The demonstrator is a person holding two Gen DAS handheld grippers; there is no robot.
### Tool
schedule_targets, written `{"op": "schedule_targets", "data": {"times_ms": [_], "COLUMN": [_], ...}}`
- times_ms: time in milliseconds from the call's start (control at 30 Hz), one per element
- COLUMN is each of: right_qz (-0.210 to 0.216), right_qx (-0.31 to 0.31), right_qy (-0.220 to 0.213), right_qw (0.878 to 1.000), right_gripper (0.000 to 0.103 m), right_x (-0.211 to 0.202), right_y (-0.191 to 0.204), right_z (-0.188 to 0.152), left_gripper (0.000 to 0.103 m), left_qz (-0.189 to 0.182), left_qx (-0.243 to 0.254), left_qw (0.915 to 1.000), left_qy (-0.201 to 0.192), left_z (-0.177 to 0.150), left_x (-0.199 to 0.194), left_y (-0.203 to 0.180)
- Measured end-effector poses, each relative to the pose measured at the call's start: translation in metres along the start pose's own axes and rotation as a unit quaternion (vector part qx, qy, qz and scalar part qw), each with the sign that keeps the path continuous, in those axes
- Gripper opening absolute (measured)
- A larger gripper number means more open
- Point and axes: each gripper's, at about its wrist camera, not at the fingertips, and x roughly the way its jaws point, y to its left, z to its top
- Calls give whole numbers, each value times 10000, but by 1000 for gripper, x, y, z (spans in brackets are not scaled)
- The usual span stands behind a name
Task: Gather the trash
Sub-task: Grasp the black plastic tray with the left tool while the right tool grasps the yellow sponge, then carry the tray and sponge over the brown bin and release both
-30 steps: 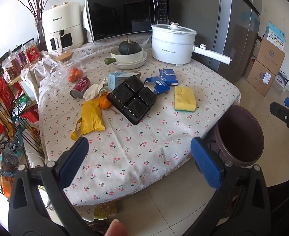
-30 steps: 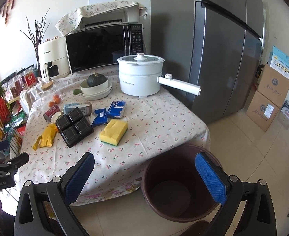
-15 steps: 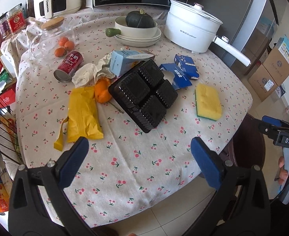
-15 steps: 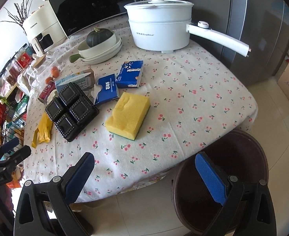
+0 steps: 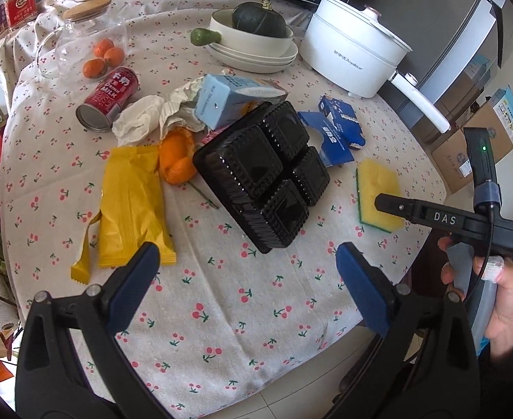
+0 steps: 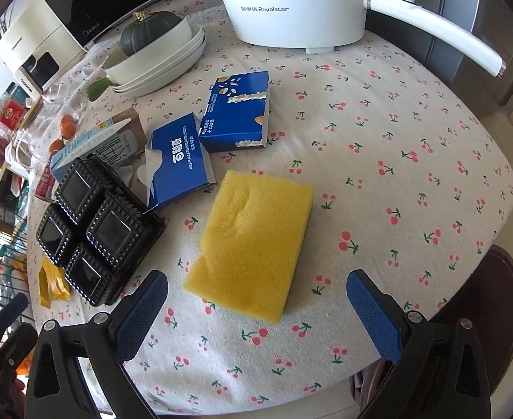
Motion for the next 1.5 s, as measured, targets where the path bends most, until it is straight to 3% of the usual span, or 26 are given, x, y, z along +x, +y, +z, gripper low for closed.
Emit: {"op": "schedule_targets", "data": {"times_ms": [267, 300, 333, 433, 800, 933, 1000, 1033, 1200, 1500], "right_qz": [-133, -168, -226, -276, -89, -79, -85, -84, -75, -33], "right_qx": [117, 91, 65, -33, -164, -205, -207, -202, -160, -39], "right_qy": [-83, -90, -106, -158, -329, -443, -488, -504, -615, -970], "right_qw": [9998, 9998, 9997, 9995, 9993, 9988, 9986, 9985, 9979, 9953], "right_gripper": [102, 99, 86, 67, 66, 66, 66, 66, 66, 66], "right_x": [20, 22, 23, 20, -27, -46, -54, -58, -80, -123], "right_y": [4, 5, 5, 3, -17, -27, -33, -36, -52, -86], "right_z": [8, 8, 8, 8, -8, -17, -23, -27, -46, -78], "left_gripper": [99, 99, 99, 99, 98, 81, 66, 65, 45, 32], "left_qz": [-6, -20, -37, -120, -499, -768, -970, -1030, -1014, -629], "left_qx": [-110, -126, -144, -206, -646, -826, -900, -882, -424, 402], "left_qw": [9999, 9999, 9998, 9995, 9963, 9936, 9912, 9907, 9937, 9964], "left_qy": [-58, -79, -104, -184, -275, -83, -75, -75, -224, -410], "left_z": [6, 6, 7, 10, 13, 12, 11, 10, 9, -2], "left_x": [22, 25, 28, 37, 68, 78, 77, 75, 59, 36], "left_y": [5, 5, 4, 4, 14, 17, 15, 12, -8, -47]}}
